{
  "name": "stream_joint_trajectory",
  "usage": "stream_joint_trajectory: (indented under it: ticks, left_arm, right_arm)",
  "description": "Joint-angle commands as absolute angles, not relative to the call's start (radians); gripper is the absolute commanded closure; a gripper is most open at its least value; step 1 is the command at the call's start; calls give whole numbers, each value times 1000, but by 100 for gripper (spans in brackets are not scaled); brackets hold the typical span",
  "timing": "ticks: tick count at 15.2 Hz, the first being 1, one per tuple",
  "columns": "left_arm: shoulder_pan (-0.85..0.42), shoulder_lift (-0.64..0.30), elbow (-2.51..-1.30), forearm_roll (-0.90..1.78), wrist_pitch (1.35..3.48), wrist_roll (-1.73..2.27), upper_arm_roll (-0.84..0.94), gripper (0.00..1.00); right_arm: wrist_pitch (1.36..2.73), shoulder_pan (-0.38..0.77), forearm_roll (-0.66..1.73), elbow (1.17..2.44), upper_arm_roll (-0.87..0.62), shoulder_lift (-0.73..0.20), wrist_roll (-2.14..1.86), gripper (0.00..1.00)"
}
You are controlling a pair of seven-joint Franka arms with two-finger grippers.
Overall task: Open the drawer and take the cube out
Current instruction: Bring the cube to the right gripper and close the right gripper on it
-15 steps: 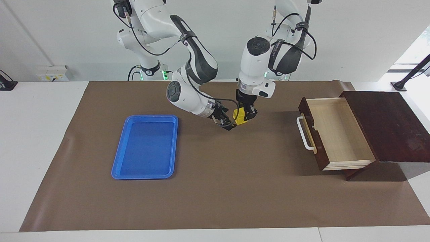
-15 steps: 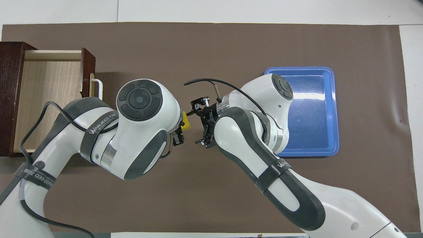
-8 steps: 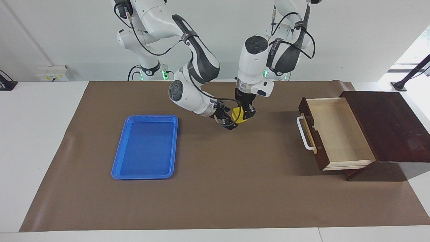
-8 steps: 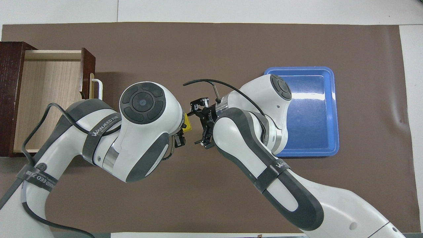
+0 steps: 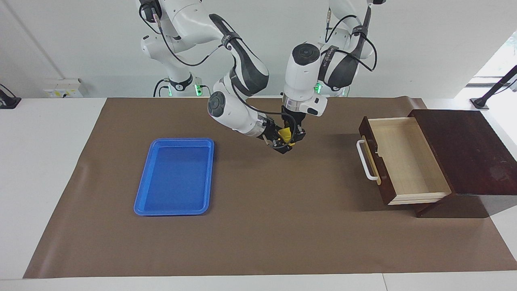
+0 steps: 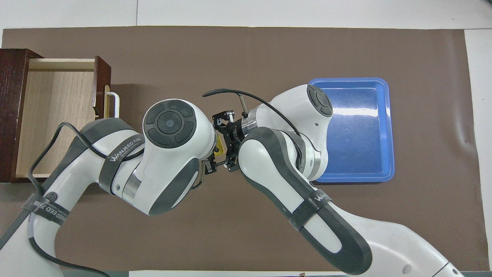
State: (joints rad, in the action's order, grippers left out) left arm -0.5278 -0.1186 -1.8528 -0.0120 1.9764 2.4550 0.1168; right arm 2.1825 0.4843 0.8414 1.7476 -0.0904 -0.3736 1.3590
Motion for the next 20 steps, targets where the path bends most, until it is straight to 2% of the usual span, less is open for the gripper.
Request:
stream_joint_trajectory:
  ticks: [1, 5, 6, 7, 8, 9, 10, 17, 18, 19, 20]
  left_arm:
    - [-543, -94, -1882, -3, 1985, 2456, 100, 100]
    - [-543, -94, -1884, -3, 1983, 2454, 100, 100]
    - [-545, -94, -1884, -3, 1991, 2456, 100, 100]
    - [-545, -95, -1882, -3, 1994, 2456, 100, 100]
    - [-542, -94, -1882, -3, 1984, 2454, 100, 100]
    - [-540, -94, -1884, -5, 1986, 2454, 100, 100]
    - [-541, -94, -1887, -3, 1996, 2454, 100, 100]
    - [-537, -94, -1887, -5, 1996, 2451, 100, 100]
    - [-534, -95, -1884, -5, 1990, 2438, 100, 88]
    - [-534, -94, -1884, -5, 1985, 2415, 98, 28]
    - [-534, -95, -1881, -6, 1985, 2404, 98, 0]
  right_arm:
    - [2203, 482, 859, 1740, -91, -390, 1365, 0]
    - [2214, 485, 861, 1740, -91, -390, 1371, 0]
    - [2215, 486, 861, 1740, -91, -390, 1377, 6]
    - [2221, 491, 861, 1740, -91, -391, 1393, 17]
    - [2232, 491, 861, 1740, -91, -390, 1405, 40]
    - [2235, 492, 861, 1740, -91, -390, 1417, 91]
    - [2232, 489, 861, 1738, -91, -390, 1420, 100]
    - [2220, 472, 861, 1712, -91, -391, 1414, 100]
    - [2218, 471, 861, 1709, -91, -397, 1414, 100]
    - [2215, 468, 861, 1706, -91, -397, 1414, 100]
    - [2212, 463, 861, 1703, -92, -399, 1416, 100]
